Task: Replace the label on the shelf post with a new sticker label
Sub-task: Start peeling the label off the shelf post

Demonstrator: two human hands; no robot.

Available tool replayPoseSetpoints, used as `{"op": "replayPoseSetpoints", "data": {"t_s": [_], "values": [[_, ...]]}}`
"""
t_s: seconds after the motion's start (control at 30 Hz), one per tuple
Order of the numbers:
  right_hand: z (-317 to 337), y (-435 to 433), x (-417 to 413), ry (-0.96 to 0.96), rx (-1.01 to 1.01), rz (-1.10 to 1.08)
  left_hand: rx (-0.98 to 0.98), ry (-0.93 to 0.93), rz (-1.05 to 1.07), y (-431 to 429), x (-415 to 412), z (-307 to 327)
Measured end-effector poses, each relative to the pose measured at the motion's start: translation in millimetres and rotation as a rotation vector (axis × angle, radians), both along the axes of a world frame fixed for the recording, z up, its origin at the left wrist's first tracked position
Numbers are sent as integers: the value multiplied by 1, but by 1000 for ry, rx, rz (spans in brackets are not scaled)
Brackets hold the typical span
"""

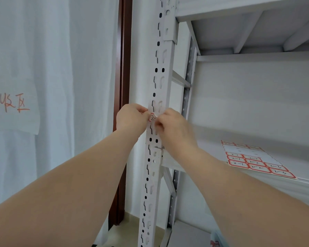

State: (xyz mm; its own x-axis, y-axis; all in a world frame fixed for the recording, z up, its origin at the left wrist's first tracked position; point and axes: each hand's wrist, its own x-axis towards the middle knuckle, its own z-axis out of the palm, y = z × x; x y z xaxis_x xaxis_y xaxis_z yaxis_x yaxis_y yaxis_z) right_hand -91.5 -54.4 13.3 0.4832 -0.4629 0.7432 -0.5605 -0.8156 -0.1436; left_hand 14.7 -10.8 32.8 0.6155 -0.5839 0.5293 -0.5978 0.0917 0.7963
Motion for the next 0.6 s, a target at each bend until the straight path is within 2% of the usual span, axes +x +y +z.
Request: {"op": "replayPoseSetpoints", "data": {"t_s": [0.17, 0.27, 0.4, 0.6], "values": [[4, -4, -11, -333, 227, 84, -70, 3, 75, 1, 0, 1], [7, -4, -13, -445, 417, 146, -124, 37, -23, 5, -5, 0], [4, 0, -15, -522, 585, 220, -46, 114, -244, 14, -13, -6], [5, 8, -24, -572, 728, 316, -6, 168, -391, 22, -16, -8]]}}
